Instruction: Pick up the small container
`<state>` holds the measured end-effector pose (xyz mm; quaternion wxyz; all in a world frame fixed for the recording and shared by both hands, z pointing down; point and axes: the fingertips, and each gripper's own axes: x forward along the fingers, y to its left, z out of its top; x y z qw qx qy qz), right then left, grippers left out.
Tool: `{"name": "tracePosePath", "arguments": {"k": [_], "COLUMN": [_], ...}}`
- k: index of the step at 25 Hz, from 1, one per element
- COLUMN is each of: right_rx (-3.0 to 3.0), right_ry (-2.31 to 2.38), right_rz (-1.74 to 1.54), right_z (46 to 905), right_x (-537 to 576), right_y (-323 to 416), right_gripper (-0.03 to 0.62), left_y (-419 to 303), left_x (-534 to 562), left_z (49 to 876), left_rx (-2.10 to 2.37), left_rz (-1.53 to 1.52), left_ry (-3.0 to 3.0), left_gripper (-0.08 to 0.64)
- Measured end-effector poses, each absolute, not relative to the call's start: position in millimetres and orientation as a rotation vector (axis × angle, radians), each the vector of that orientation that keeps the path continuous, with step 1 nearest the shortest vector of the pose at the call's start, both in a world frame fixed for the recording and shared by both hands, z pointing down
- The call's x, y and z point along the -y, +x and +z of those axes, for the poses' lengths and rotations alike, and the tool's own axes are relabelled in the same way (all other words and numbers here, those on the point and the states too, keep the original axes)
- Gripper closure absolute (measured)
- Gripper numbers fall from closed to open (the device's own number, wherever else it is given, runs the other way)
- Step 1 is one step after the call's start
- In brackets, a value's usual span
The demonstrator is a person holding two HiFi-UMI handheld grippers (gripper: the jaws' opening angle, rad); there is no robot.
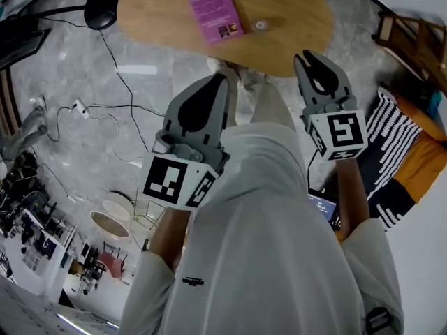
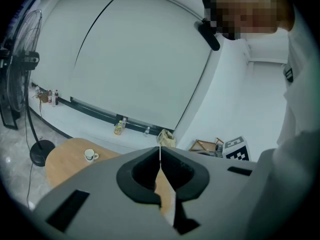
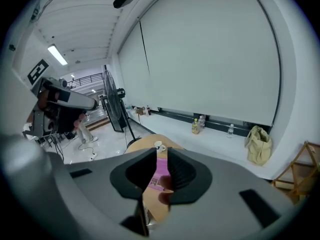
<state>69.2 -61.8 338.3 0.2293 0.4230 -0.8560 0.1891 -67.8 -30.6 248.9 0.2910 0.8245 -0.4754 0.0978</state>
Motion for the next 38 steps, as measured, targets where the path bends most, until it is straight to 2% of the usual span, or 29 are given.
{"name": "tracePosePath", "arguments": {"k": [12,38], "right_rx": [2.400,2.251], "right_ry": [0.985,0.814], "right_rz": [0.501,0.429], "right_z": [419.9,606.8], "right_x": [77.8,108.0], "right_y": [51.2,43.0], "right_gripper": [0.381,0.321], "left_y": [-57.4,-61.8], "left_x": [48.4,77.3], "left_z": [315.9,436.3], "left_rx": [1.229,1.169], "left_rz": [0.266,0.399], "left_ry": [2.139,2.044], "left_gripper": [0.537,0.537]}}
